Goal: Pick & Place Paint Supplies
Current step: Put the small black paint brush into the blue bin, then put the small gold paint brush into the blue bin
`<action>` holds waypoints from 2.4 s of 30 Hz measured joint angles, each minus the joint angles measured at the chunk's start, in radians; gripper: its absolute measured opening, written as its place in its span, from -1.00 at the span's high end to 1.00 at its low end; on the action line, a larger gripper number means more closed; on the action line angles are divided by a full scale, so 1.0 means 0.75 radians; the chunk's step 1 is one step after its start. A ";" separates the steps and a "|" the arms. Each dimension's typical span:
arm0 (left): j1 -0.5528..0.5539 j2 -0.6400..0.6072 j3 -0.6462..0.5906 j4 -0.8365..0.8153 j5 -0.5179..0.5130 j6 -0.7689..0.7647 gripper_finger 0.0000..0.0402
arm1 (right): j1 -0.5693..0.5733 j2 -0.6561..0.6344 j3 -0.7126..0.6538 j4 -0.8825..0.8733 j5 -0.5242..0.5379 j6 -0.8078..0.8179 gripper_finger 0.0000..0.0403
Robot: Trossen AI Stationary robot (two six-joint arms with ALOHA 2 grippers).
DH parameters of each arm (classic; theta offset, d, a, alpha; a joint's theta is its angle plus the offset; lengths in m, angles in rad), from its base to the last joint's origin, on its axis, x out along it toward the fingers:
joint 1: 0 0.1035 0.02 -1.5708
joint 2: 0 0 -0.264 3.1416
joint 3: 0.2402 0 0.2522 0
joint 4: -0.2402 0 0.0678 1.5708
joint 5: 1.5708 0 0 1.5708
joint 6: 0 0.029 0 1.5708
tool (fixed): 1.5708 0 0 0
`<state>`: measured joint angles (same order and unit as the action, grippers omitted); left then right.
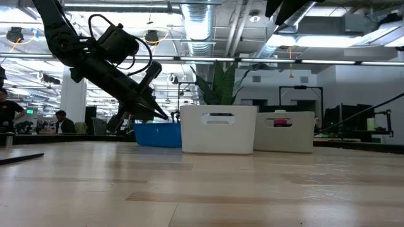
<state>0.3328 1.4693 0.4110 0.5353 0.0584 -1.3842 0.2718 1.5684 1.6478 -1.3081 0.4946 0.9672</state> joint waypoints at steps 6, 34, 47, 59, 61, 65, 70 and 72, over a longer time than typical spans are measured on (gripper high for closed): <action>0.017 0.000 0.000 0.043 -0.001 -0.005 1.00 | 0.000 0.000 0.000 0.000 0.000 -0.011 0.16; 0.035 0.000 0.000 0.119 -0.068 0.000 0.57 | -0.017 0.000 0.000 0.004 -0.006 -0.033 0.16; -0.156 -0.010 0.001 0.248 0.038 0.308 0.64 | -0.015 0.000 0.000 0.016 -0.006 -0.022 0.15; -0.627 -0.011 0.001 0.273 0.184 0.218 0.70 | -0.004 0.000 0.000 0.085 -0.007 -0.040 0.16; -0.734 -0.011 0.001 0.276 0.185 0.162 0.72 | -0.004 0.000 0.000 0.099 -0.009 -0.043 0.16; -0.929 -0.011 0.001 0.276 0.147 0.041 0.74 | -0.004 0.000 0.000 0.101 -0.009 -0.058 0.16; -1.136 -0.011 0.016 0.286 0.043 -0.120 0.75 | -0.004 0.000 0.000 0.113 -0.009 -0.118 0.16; -1.199 -0.011 0.039 0.288 -0.009 -0.158 0.75 | -0.004 0.000 0.000 0.113 -0.010 -0.139 0.16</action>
<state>-0.5663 1.4612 0.4406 0.7509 0.0517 -1.5028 0.2691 1.5684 1.6478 -1.2232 0.4873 0.8632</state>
